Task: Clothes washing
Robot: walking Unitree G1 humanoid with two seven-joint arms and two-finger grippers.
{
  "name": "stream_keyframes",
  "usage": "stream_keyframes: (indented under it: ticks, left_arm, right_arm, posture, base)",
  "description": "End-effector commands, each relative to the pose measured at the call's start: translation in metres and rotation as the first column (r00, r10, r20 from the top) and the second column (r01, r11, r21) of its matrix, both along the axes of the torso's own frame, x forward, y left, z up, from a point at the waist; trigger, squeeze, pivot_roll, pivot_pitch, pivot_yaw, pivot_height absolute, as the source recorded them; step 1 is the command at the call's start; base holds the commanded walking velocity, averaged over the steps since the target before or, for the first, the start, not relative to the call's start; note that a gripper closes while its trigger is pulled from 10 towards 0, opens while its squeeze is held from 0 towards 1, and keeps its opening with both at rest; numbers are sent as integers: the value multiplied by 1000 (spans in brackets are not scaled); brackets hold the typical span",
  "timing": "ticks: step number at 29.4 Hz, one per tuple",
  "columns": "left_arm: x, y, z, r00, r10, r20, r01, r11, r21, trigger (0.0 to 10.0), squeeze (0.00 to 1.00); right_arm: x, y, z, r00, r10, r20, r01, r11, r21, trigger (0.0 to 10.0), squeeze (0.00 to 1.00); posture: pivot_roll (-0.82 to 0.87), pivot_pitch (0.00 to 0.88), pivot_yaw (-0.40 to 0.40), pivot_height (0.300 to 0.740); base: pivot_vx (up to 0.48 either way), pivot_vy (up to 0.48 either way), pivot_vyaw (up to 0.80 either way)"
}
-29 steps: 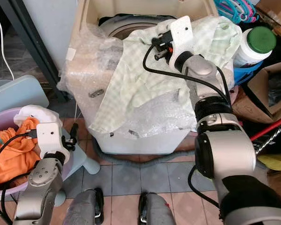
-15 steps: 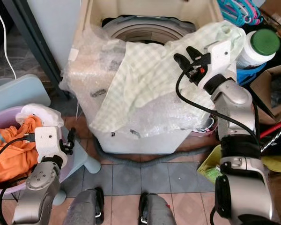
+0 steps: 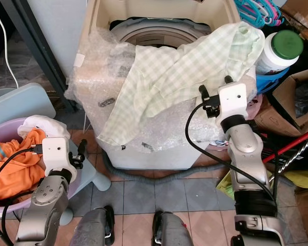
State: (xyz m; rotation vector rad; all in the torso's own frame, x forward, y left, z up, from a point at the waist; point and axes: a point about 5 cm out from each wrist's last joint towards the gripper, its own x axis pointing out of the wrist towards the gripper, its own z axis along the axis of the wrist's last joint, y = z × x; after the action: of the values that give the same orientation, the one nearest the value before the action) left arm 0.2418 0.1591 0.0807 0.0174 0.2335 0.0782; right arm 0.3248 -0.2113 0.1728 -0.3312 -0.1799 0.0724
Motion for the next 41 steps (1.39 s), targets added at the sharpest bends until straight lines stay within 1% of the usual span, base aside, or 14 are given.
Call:
stream_keyframes:
  ticks: [1, 2, 3, 4, 9, 11, 17, 27, 32, 34, 36, 37, 38, 41]
  left_arm:
    - [-2, 0, -5, 999, 7, -33, -7, 1000, 11, 10000, 0]
    - [-3, -1, -6, 999, 3, -35, -3, 1000, 11, 10000, 0]
    - [-3, -2, -6, 999, 3, -36, -2, 1000, 10, 10000, 0]
    - [-2, -3, -6, 999, 3, -36, -3, 1000, 9, 10000, 0]
    - [-1, -3, -7, 999, 19, -42, -19, 1000, -2, 10000, 0]
    - [1, -6, -7, 999, 14, -49, -14, 1000, -10, 10000, 0]
    - [1, -6, -7, 998, 31, -46, -32, 999, -9, 10000, 0]
    - [1, -4, -8, 998, 38, -48, -39, 999, -14, 10000, 0]
    - [4, -7, -7, 999, 19, -47, -19, 1000, -9, 10000, 0]
    - [5, -7, -7, 999, 18, -45, -18, 1000, -8, 10000, 0]
    - [6, -7, -7, 999, 18, -45, -19, 1000, -9, 10000, 0]
    - [6, -8, -7, 999, 25, -42, -25, 1000, -11, 10000, 0]
    - [6, -8, -7, 999, 25, -42, -25, 1000, -11, 10000, 0]
    - [6, -7, -7, 999, 41, -35, -41, 999, -11, 10000, 0]
  right_arm:
    - [9, 2, -4, 998, -34, -46, 34, 999, 2, 10000, 0]
    - [12, 4, -6, 997, -45, -66, 46, 999, 8, 10000, 0]
    - [20, 8, -5, 995, -53, -79, 58, 996, 68, 2392, 0]
    - [21, 8, -4, 996, -53, -77, 59, 995, 83, 0, 0]
    - [39, 28, -3, 992, 19, -128, -2, 992, 126, 0, 0]
    - [53, 45, 10, 994, 40, -104, -23, 987, 161, 0, 0]
    - [59, 60, 24, 997, 71, -43, -62, 982, 177, 0, 0]
    - [60, 62, 36, 994, 94, 62, -105, 969, 221, 0, 0]
    - [70, 54, 61, 990, 67, 127, -97, 965, 245, 0, 0]
    - [77, 51, 81, 986, 62, 158, -102, 961, 256, 0, 0]
    - [80, 51, 89, 983, 65, 170, -107, 962, 252, 0, 0]
    - [84, 51, 106, 977, 71, 202, -120, 962, 244, 0, 0]
    - [84, 51, 106, 977, 71, 202, -120, 962, 244, 0, 0]
    - [88, 57, 134, 963, 100, 250, -159, 960, 230, 0, 0]
  posture:
    - [50, 134, -34, 740]
    - [51, 133, -35, 740]
    - [55, 131, -39, 740]
    - [57, 131, -40, 740]
    - [54, 127, -50, 740]
    - [49, 123, -57, 740]
    - [61, 118, -67, 740]
    - [56, 118, -65, 740]
    - [50, 115, -55, 740]
    - [51, 113, -56, 740]
    - [53, 111, -58, 740]
    - [64, 107, -69, 740]
    - [64, 107, -69, 740]
    - [72, 103, -78, 740]
  base:
    - [0, 0, 0]
    - [0, 0, 0]
    - [0, 0, 0]
    - [0, 0, 0]
    - [0, 0, 0]
    - [0, 0, 0]
    - [0, 0, 0]
    - [0, 0, 0]
    - [0, 0, 0]
    - [0, 0, 0]
    - [0, 0, 0]
    - [0, 0, 0]
    - [0, 0, 0]
    - [0, 0, 0]
